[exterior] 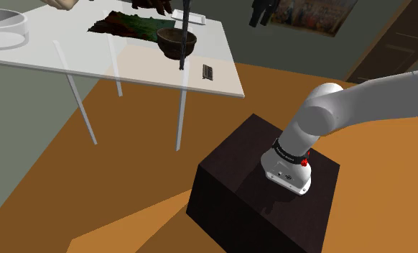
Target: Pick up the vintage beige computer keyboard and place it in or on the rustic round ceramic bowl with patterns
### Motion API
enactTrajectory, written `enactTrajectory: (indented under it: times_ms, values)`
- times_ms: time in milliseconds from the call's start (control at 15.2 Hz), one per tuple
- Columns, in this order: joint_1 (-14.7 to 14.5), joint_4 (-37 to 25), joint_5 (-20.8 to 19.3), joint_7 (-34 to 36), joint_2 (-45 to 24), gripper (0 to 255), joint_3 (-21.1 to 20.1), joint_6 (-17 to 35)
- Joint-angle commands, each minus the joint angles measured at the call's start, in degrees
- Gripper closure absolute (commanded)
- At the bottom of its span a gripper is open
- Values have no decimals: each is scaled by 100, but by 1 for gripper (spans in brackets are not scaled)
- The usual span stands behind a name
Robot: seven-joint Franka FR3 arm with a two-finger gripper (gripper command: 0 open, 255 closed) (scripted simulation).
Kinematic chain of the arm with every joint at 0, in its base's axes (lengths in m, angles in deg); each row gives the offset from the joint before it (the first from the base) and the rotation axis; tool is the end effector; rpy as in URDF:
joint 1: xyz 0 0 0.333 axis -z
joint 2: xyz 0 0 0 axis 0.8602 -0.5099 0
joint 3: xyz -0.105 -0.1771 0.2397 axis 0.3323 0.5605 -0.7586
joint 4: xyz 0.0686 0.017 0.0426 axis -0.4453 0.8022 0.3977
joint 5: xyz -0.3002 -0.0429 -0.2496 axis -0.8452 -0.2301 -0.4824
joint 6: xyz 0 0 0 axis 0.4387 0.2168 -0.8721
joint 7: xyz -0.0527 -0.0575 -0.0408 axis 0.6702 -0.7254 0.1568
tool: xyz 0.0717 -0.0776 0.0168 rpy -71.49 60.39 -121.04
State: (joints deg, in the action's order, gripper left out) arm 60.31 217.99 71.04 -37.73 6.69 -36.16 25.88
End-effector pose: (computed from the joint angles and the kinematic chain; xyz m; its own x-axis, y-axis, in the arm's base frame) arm 0.2907 -0.0104 0.6356 0.9961 0.0369 0.0802 0.0417 -0.9974 -0.0591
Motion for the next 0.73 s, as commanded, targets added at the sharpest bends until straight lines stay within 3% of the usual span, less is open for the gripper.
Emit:
enactTrajectory:
  times_ms: [0, 660]
  values:
    - [0, 0, 0, 0, 0, 0, 0, 0]
    - [561, 232, 471, 1929, -1684, 0, -404, 1449]
